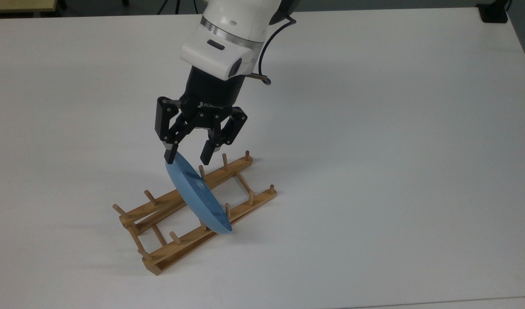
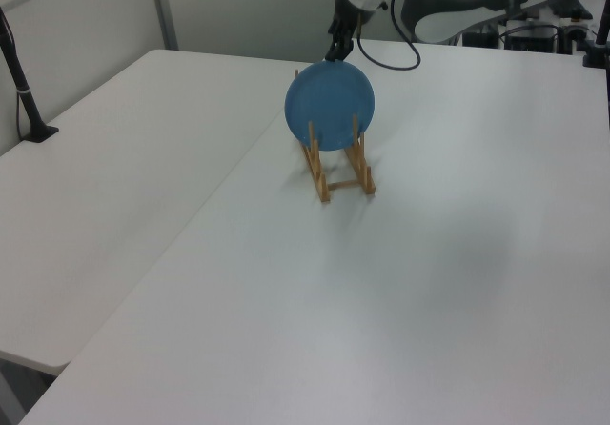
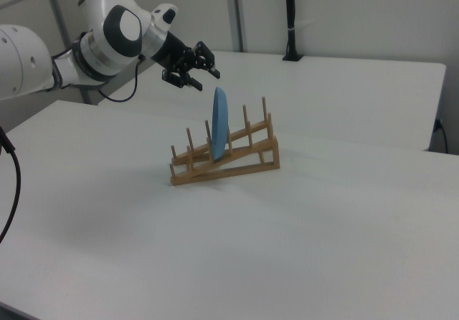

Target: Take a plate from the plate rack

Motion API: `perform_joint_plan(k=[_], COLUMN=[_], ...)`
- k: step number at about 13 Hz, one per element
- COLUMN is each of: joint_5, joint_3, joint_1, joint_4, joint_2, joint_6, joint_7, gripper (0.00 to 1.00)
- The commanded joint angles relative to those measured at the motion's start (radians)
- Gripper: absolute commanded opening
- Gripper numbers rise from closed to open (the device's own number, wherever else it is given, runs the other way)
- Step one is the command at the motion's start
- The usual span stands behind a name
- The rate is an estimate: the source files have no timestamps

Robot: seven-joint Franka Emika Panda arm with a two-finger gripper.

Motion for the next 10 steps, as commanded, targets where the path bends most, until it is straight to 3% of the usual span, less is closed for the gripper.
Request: perform_joint_plan(k=[1, 5, 8, 10], joint_5=[-0.010, -0.024, -0.024, -0.026], joint_3=[-0.004, -0.006, -0.010, -0.015], joint_1=[0.007, 0.000, -0.003, -0.003], joint_4=[-0.032, -0.032, -0.032, -0.032], joint_2=[0.008, 0.025, 0.025, 0.027], joint_6=[-0.001, 0.005, 0.006, 0.008], joint_7=[0.015, 0.012, 0.012, 0.011], gripper=[0.56, 0.48, 0.31, 0.26])
